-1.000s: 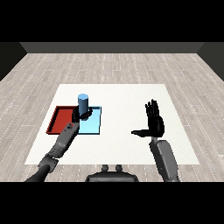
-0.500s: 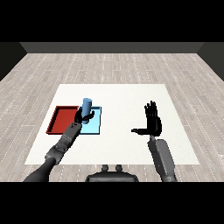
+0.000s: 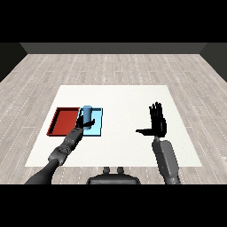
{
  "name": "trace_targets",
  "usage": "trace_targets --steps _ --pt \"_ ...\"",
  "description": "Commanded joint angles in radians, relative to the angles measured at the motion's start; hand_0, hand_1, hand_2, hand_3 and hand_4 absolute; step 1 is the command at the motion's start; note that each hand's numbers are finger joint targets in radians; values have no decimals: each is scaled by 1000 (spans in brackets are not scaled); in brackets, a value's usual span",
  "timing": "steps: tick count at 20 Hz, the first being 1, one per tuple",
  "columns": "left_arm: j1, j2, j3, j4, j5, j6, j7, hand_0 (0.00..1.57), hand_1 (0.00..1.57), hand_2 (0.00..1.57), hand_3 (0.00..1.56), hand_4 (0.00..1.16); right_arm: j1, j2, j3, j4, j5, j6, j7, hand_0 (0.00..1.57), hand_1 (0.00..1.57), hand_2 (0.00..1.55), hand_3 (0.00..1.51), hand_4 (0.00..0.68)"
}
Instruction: Pick the blue can and put it in the blue box
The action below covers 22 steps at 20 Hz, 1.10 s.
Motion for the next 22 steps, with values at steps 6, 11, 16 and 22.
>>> trace_targets --steps 6,11,16,22 --pt "-72 35 -1 16 -29 82 71 0 0 0 0 0 1 2 11 -34 30 6 -1 0 0 0 0 0" --pt "-5 10 83 -95 42 180 -135 0 0 0 0 0 43 -6 -21 -45 -1 34 -18 0 0 0 0 0" --pt "-12 8 124 -369 96 -34 -445 0 0 0 0 0 6 -42 -8 -19 44 42 -14 0 0 0 0 0" --pt "121 -11 61 -583 137 -386 -514 0 0 0 0 0 47 -51 18 22 57 78 -17 0 0 0 0 0"
